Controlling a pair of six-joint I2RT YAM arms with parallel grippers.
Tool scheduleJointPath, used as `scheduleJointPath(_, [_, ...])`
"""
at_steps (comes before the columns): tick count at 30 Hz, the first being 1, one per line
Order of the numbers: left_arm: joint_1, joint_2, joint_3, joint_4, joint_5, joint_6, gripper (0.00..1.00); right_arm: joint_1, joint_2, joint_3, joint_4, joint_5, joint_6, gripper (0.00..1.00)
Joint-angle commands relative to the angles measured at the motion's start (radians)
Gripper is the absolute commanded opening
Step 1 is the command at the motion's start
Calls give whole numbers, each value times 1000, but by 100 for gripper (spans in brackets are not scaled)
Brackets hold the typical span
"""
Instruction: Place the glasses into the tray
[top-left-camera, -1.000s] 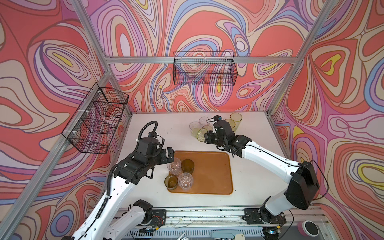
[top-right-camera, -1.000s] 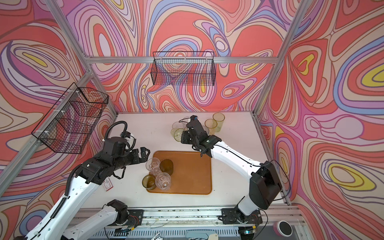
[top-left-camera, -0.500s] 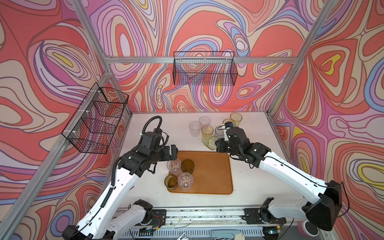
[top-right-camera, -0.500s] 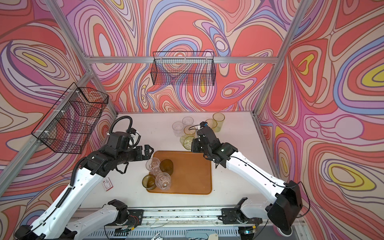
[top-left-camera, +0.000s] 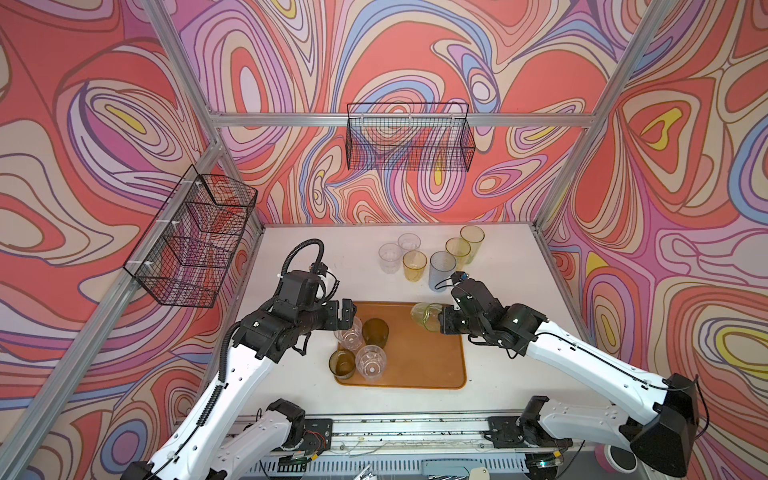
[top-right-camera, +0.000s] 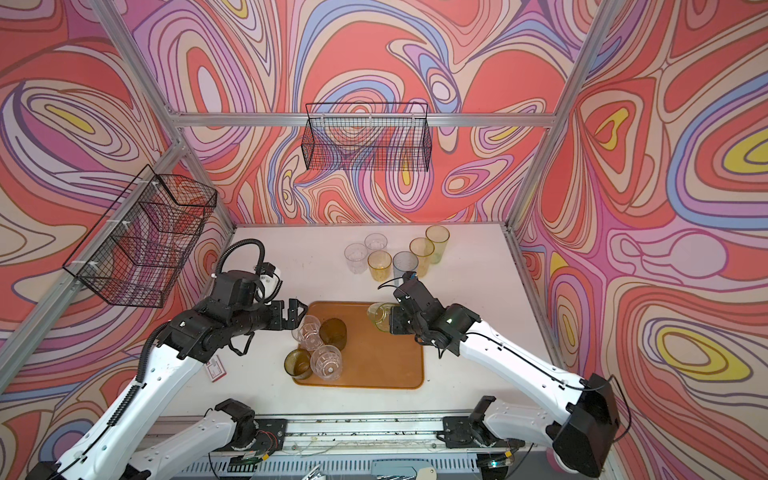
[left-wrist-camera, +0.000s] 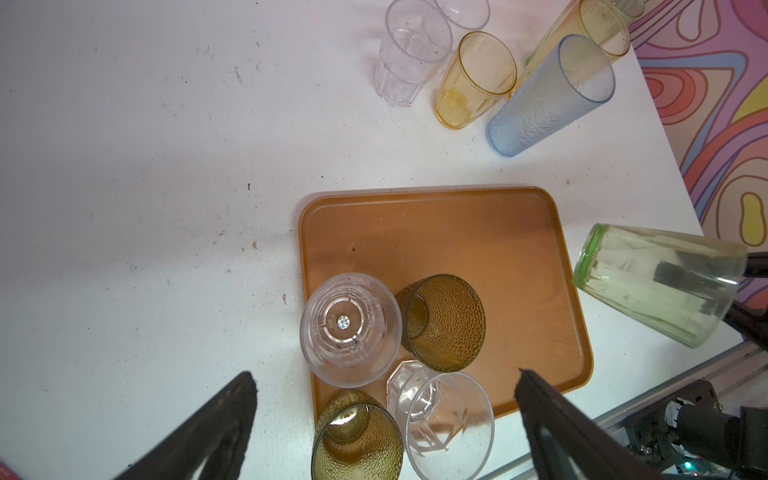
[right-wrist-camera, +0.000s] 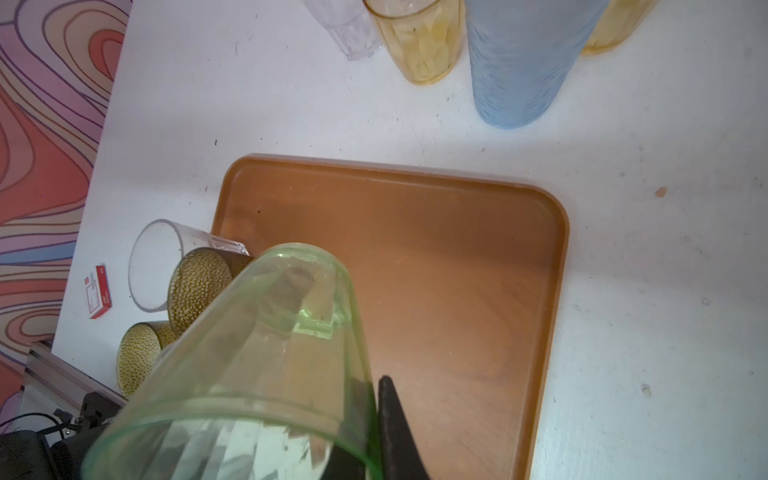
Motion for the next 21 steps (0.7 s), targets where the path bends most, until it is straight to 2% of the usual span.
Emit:
scheduleJointPath(1, [5,-35,-32,21,25,40,100,27,-10,-20,-42,17,42,0])
scheduleJointPath(12, [4,-61,-112,76,54,50,100,138,78,-6,-101,64,113,0])
scheduleJointPath(21, [5,-59,-136,81,30,55,100,228,189,22,-99,91,179,0])
